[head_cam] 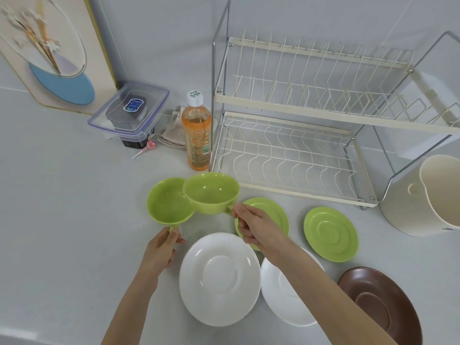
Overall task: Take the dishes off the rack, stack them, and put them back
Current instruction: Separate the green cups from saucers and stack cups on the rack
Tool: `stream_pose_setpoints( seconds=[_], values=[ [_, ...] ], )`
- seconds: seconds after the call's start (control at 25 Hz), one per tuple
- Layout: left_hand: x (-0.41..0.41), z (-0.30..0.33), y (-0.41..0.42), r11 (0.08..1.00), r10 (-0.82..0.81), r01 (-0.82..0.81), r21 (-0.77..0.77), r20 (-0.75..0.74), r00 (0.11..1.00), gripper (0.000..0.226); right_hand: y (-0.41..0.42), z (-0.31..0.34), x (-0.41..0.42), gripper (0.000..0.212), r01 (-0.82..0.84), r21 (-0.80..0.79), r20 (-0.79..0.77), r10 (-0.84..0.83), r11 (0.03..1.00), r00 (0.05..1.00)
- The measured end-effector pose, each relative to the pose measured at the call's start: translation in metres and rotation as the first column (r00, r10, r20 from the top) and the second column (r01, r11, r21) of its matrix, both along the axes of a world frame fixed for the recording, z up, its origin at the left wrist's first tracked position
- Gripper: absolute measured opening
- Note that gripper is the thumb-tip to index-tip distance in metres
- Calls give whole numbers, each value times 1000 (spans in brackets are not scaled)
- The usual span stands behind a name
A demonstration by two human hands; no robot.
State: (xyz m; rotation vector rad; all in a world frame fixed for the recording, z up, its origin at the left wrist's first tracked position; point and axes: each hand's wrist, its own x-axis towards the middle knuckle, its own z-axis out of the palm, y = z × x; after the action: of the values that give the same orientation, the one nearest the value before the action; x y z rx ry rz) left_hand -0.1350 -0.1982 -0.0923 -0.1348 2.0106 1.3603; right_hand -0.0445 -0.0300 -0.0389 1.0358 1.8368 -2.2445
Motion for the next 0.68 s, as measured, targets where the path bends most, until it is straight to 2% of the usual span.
stream_pose_setpoints(
  seconds=[0.12, 0.24, 0.44, 0.68],
  values=[
    [7, 0, 8, 999, -38, 38, -29, -5, 999, 26, -7, 5, -9, 30, -42, 8, -101, 43, 999, 994],
    [12, 0, 12, 999, -36, 35, -33, -5, 999, 29, -16, 0, -18, 30, -67, 34, -137, 71, 997, 988],
    [10, 3, 12, 998, -52, 52, -44, 8, 999, 28, -31, -22, -23, 31, -108, 86, -129, 119, 990, 985],
    [7, 5, 10, 994, -94, 96, -48, 33, 995, 26, -44, -43, -26, 30, -195, 196, -35, 206, 961, 978]
  ],
)
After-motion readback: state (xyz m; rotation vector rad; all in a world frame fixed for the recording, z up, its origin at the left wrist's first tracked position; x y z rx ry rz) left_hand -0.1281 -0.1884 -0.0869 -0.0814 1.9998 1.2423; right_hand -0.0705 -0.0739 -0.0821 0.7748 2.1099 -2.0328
